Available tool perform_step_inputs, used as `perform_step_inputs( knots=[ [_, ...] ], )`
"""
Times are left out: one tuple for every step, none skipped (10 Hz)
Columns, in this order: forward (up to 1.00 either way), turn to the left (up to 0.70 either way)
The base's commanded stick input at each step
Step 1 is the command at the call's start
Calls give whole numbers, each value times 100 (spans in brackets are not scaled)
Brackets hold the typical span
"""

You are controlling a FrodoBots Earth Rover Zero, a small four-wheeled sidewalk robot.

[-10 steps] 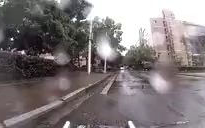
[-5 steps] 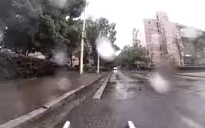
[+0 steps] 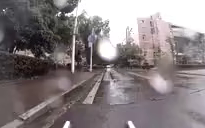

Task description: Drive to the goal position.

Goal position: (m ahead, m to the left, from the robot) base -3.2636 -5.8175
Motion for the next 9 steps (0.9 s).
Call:
perform_step_inputs(
  knots=[
    [70,-14],
    [70,-14],
    [68,-14],
    [61,-15],
    [0,-70],
    [0,-70],
    [0,-70],
    [0,-70],
    [0,-70]
  ],
)
